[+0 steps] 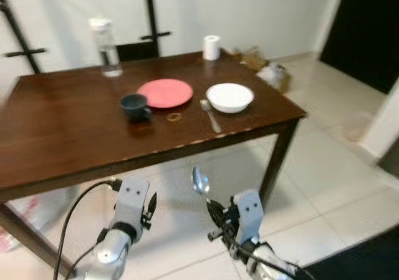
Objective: Setting the table
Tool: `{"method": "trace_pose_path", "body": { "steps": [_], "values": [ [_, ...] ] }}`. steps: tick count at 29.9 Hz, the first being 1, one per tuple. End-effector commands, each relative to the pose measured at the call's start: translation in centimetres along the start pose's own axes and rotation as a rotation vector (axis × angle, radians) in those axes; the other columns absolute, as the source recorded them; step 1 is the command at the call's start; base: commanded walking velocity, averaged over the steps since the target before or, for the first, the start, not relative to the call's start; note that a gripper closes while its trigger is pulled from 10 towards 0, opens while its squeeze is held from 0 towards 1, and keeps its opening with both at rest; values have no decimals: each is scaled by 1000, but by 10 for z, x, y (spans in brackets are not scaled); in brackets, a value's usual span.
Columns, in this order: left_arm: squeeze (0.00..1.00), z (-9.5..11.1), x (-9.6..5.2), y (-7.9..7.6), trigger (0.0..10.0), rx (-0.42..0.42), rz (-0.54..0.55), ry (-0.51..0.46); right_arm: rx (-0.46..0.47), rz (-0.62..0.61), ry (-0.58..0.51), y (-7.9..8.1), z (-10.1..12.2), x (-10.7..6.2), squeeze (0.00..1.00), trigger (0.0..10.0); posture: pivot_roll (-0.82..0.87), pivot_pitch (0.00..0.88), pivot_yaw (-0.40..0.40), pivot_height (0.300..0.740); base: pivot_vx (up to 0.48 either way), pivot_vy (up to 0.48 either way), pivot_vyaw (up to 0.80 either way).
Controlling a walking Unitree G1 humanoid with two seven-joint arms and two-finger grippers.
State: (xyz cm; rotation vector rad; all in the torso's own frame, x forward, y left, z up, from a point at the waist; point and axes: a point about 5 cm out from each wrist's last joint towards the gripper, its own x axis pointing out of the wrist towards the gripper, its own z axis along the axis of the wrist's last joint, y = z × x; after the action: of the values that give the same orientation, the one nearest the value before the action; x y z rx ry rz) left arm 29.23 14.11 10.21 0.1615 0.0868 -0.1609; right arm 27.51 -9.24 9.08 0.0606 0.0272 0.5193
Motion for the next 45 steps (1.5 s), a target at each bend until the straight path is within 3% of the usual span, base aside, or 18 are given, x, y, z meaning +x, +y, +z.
{"method": "trace_pose_path", "body": {
  "steps": [1, 12, 15, 23, 29, 30, 31, 34, 38, 45],
  "values": [
    [0, -6, -2, 2, 10000, 8, 4, 30, 14, -1, 8, 1, -3, -1, 4, 10000, 88, 52, 71, 740, 0, 0, 769],
    [0, -6, 0, 2, 10000, 2, 17, 33, 11, -4, 10, 0, -3, -2, 4, 10000, 84, 55, 68, 740, 0, 0, 769],
    [0, -7, 7, 11, 10000, 14, 94, 58, 38, -77, -15, -7, 2, 0, 0, 10000, 84, 59, 67, 740, 412, 0, 467],
    [0, 3, 13, 13, 10000, 9, 105, 25, 55, -156, -83, -20, 17, 1, 0, 10000, 79, 62, 67, 740, 480, 0, 0],
    [0, 13, 15, 14, 10000, 26, 94, -24, 26, -238, -179, -31, 42, 1, 0, 10000, 76, 68, 67, 740, 480, 0, 0],
    [0, 27, 17, 15, 10000, 56, 83, -90, -10, -286, -271, -39, 67, 3, 0, 10000, 76, 68, 67, 740, 480, 0, 0],
    [0, 27, 17, 15, 10000, 56, 83, -90, -10, -286, -271, -39, 67, 3, 0, 10000, 76, 68, 67, 740, 480, 0, 0],
    [0, 45, 17, 15, 10000, 106, 57, -183, -52, -317, -381, -44, 98, 3, 0, 10000, 80, 69, 66, 740, 480, 0, 0],
    [0, 62, 17, 16, 10000, 140, 41, -256, -77, -289, -446, -43, 122, 4, 0, 10000, 81, 69, 68, 740, 480, 0, 0],
    [0, 73, 15, 13, 10000, 154, 11, -301, -113, -291, -389, -46, 121, 6, 0, 10000, 82, 69, 66, 740, 323, 0, 0]
  ]
}}
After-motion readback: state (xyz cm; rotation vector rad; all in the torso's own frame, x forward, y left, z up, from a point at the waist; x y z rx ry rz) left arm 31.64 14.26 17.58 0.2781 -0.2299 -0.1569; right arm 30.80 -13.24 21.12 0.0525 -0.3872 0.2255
